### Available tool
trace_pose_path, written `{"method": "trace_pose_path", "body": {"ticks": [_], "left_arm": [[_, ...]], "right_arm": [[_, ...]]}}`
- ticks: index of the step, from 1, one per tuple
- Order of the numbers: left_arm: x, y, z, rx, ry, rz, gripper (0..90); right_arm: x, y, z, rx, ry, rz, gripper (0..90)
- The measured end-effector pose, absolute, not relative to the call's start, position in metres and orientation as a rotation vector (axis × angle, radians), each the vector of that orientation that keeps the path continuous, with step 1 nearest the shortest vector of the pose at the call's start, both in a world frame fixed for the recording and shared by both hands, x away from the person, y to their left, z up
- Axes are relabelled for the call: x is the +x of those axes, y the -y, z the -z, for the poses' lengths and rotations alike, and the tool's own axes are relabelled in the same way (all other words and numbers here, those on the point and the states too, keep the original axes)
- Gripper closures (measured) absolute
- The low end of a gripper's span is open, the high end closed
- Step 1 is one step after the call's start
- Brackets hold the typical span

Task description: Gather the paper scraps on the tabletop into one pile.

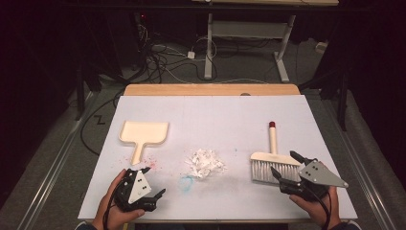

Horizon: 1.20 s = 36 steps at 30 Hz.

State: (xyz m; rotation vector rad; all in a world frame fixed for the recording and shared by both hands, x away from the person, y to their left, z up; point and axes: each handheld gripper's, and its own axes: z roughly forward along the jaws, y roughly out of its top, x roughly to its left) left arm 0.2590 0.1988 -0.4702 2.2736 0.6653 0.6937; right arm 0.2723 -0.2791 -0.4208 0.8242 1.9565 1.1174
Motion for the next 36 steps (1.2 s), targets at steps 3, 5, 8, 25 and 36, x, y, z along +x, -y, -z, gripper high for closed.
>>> {"method": "trace_pose_path", "body": {"ticks": [3, 5, 8, 25, 36], "left_arm": [[0.258, -0.2, 0.471, 2.285, -0.658, -0.71, 16.4], [0.259, -0.201, 0.471, 2.286, -0.659, -0.714, 16.4], [0.26, -0.201, 0.471, 2.286, -0.657, -0.72, 16.4], [0.26, -0.198, 0.473, 2.298, -0.655, -0.72, 16.4], [0.266, -0.193, 0.475, 2.333, -0.644, -0.699, 16.4]], "right_arm": [[0.264, 0.276, 0.423, 0.821, -1.957, -1.106, 21.0], [0.261, 0.273, 0.424, 0.809, -1.957, -1.078, 20.1], [0.261, 0.272, 0.426, 0.809, -1.964, -1.068, 20.0], [0.264, 0.271, 0.43, 0.781, -1.982, -1.024, 20.5], [0.267, 0.273, 0.433, 0.792, -1.995, -1.013, 20.5]]}}
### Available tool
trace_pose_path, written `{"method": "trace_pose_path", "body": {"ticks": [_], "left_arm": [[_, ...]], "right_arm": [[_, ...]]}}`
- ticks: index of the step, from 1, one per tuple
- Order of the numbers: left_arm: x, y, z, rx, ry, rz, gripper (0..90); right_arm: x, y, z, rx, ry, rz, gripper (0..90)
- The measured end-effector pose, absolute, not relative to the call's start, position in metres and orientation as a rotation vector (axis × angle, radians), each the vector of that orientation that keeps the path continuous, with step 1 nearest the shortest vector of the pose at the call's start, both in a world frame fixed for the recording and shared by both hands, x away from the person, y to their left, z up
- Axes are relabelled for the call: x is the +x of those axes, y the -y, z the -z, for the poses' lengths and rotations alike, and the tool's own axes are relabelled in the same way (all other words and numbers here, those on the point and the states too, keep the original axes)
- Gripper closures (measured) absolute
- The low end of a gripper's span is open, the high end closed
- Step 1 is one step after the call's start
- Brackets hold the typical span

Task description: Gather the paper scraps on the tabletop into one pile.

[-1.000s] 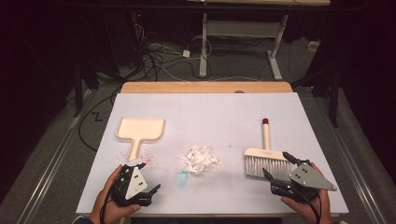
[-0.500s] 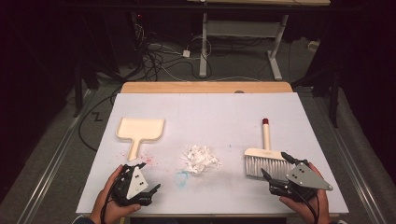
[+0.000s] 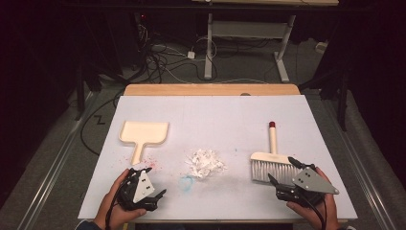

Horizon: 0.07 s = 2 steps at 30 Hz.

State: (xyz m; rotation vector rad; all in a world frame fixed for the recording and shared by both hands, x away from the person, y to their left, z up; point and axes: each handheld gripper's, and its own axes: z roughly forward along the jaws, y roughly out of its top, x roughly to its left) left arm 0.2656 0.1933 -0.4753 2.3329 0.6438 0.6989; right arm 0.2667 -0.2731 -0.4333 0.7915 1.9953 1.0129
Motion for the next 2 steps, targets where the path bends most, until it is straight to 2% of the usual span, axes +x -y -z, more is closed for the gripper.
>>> {"method": "trace_pose_path", "body": {"ticks": [2], "left_arm": [[0.267, -0.1928, 0.4756, 2.336, -0.643, -0.697, 16.4]], "right_arm": [[0.2667, 0.2732, 0.4332, 0.789, -1.992, -1.009, 20.5]]}}
